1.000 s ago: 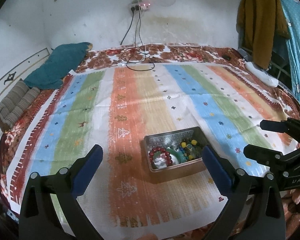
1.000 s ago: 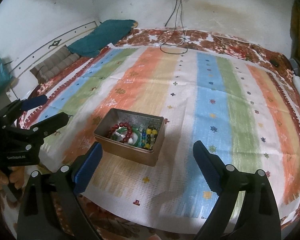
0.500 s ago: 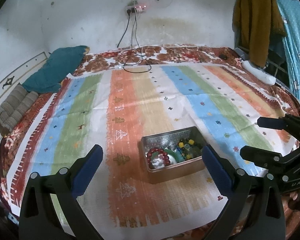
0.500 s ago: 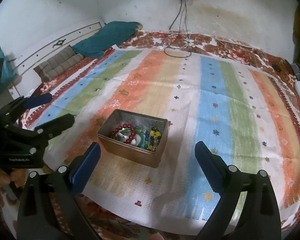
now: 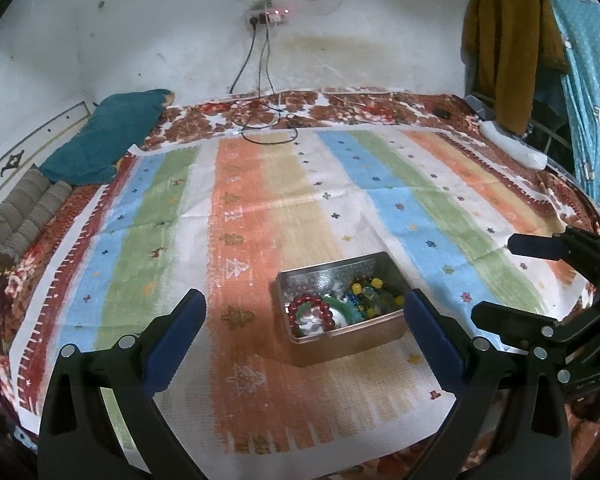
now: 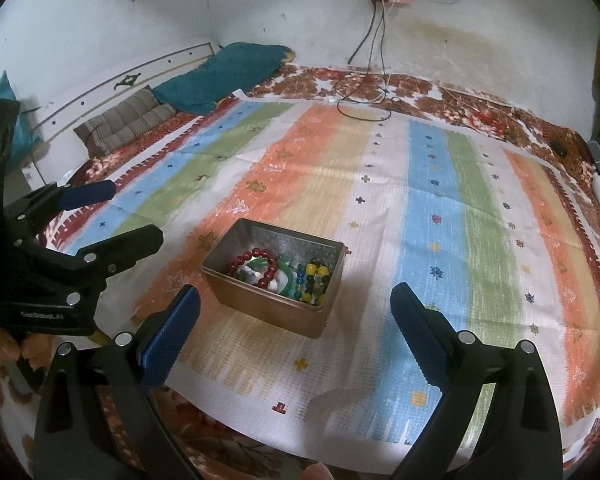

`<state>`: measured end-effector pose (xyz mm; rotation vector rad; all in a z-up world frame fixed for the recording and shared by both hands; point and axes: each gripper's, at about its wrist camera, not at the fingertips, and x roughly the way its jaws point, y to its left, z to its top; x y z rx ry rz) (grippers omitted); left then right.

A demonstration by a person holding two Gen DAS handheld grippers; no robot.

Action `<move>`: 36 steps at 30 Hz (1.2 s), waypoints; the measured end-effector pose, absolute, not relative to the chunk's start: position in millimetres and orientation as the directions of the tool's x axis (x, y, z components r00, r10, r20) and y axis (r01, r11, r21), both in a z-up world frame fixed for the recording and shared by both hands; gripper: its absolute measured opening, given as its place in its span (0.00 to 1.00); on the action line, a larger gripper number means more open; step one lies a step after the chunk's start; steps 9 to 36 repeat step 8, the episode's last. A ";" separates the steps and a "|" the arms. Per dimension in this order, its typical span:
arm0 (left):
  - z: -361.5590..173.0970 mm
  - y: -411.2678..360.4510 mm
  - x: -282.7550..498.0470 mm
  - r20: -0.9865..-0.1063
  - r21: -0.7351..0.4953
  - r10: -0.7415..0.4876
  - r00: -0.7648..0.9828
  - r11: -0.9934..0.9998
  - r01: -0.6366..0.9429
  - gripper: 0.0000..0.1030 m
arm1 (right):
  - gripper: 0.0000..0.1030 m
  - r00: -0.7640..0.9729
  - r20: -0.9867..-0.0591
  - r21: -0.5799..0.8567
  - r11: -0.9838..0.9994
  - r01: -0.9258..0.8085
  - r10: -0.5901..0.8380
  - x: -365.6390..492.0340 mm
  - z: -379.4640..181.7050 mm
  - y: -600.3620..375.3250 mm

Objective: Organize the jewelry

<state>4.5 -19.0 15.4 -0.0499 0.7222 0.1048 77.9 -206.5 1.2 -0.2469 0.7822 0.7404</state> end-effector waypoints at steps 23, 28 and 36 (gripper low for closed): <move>15.9 -18.8 6.3 -0.671 -0.032 0.061 0.739 0.993 -0.111 0.94 | 0.94 0.477 -0.714 0.065 0.727 -0.684 0.513 78.5 0.5 -210.8; 15.9 -18.8 6.3 -0.671 -0.032 0.061 0.739 0.993 -0.111 0.94 | 0.94 0.477 -0.714 0.065 0.727 -0.684 0.513 78.5 0.5 -210.8; 15.9 -18.8 6.3 -0.671 -0.032 0.061 0.739 0.993 -0.111 0.94 | 0.94 0.477 -0.714 0.065 0.727 -0.684 0.513 78.5 0.5 -210.8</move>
